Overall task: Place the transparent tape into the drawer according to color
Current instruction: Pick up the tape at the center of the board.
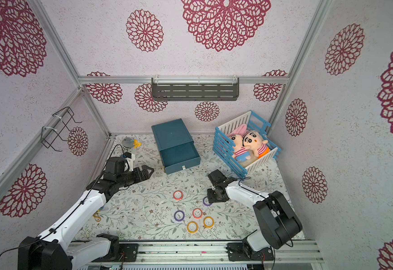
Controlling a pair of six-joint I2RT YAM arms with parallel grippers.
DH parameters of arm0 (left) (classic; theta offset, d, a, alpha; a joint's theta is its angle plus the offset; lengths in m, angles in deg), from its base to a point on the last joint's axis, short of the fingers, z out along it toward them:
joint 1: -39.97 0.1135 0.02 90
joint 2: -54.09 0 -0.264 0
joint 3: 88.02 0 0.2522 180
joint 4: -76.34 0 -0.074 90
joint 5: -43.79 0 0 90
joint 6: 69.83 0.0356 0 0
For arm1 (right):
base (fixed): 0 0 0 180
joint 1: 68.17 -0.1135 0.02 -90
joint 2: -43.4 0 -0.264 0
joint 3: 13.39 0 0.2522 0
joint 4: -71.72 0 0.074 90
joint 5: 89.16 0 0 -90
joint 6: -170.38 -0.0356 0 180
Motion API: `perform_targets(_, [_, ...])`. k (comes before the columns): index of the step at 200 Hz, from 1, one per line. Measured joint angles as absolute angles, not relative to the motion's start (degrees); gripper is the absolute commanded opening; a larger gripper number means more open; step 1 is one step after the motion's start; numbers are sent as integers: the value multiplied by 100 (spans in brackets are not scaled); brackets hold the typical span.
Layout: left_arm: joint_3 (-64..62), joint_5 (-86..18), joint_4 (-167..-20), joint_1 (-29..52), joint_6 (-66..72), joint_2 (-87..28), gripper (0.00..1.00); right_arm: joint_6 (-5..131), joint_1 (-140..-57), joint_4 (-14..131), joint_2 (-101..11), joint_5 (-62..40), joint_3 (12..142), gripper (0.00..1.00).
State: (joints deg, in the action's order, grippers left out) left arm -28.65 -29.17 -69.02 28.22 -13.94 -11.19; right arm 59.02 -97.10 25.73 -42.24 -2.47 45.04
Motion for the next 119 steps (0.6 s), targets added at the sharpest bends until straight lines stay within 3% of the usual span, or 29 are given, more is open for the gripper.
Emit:
perform_targets(55, [-2865, -2917, -6928, 2822, -1394, -1123, 97, 5898, -9894, 2658, -4373, -197, 4508, 40])
perform_targets(80, [-2865, -2917, -6928, 2822, -1391, -1130, 97, 5946, -9946, 2678, -4410, -140, 4523, 30])
perform_targets(119, [-2867, -2902, -6948, 2822, -1391, -1163, 97, 6000, -9957, 2669, -4489, -94, 4580, 21])
